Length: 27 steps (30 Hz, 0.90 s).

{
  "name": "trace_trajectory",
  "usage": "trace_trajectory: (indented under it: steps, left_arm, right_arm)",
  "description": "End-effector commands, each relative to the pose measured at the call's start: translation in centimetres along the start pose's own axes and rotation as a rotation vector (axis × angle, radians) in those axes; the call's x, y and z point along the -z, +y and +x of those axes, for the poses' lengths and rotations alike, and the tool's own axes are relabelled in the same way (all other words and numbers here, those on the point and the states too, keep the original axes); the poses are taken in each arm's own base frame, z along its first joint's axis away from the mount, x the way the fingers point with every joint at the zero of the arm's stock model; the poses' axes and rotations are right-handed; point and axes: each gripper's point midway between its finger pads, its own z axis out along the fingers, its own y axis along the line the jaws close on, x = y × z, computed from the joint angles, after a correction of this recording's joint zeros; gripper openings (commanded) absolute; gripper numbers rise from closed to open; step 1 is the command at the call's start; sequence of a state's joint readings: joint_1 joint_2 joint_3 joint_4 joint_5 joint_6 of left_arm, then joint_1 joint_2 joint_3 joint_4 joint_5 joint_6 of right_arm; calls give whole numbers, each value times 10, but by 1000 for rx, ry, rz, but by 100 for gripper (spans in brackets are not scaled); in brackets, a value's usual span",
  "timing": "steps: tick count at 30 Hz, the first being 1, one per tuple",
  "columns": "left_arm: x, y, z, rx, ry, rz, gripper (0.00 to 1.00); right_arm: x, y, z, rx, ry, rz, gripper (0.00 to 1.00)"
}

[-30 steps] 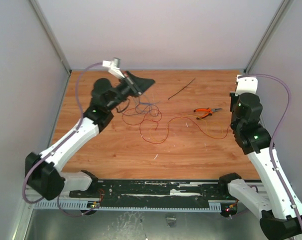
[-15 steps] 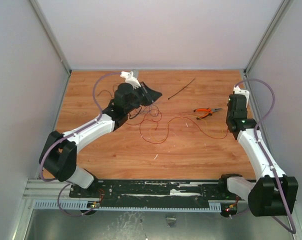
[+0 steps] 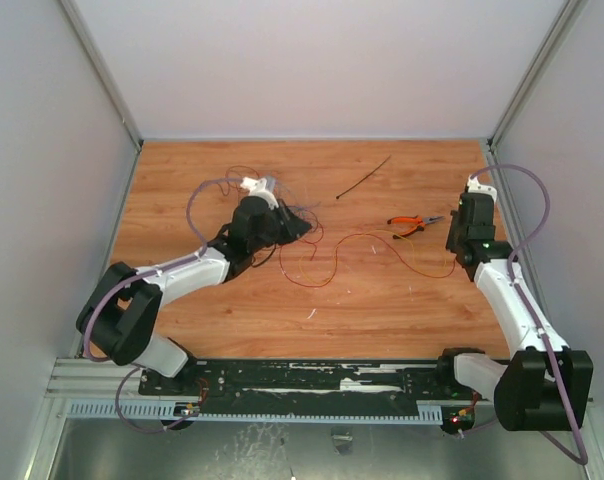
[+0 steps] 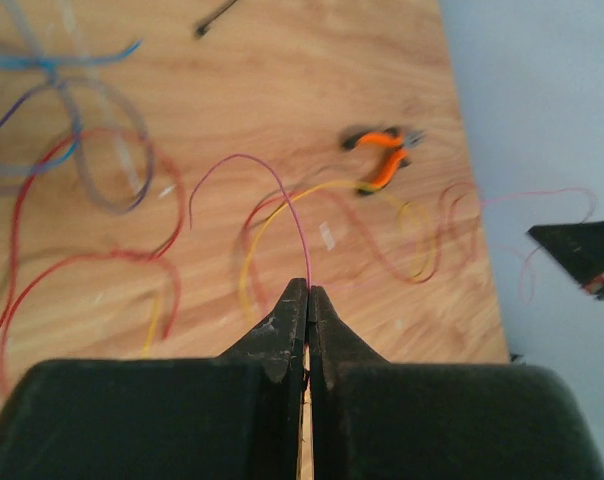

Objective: Zip-tie the wires
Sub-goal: Straighten the cable at the center of the board.

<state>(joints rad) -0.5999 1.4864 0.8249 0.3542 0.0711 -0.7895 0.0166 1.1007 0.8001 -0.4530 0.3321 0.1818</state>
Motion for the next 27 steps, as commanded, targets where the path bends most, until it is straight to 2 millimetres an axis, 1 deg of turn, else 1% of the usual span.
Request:
trace_trajectory:
  steps: [1,3,6,9,12,16,19,21,25,27]
  left_arm:
    - [17,19,18,4,5,-31,0]
    - [25,29,25,3,7,-55,0]
    - [35,41,29,-27,0,-95,0]
    - [41,48,29,-57,-4,-125,0]
    - [45,56,35,-59,4,-142,0]
    - [45,65,47,-55,23,-160,0]
    - [44,71,53,-45,31,-172,0]
    - [44,75,54,-43,25,-187,0]
    - [45,80,53,-48,16,-208,0]
    - [44,81,55,-47,20,-209,6]
  right_arm:
    - [-2,12,2,-42,7,-66,0]
    - [-4,13,3,-40,7,-70,0]
    - [-8,21,8,-39,32,-99,4]
    - [-15,26,15,-43,61,-113,7]
    - [-20,25,23,-43,98,-97,10]
    - [-24,23,25,-45,111,-76,20]
    - [-26,25,28,-38,125,-81,27]
    - [-28,26,29,-34,133,-84,32]
    - [-32,27,33,-18,165,-83,35]
    - [-32,27,33,-13,168,-82,36]
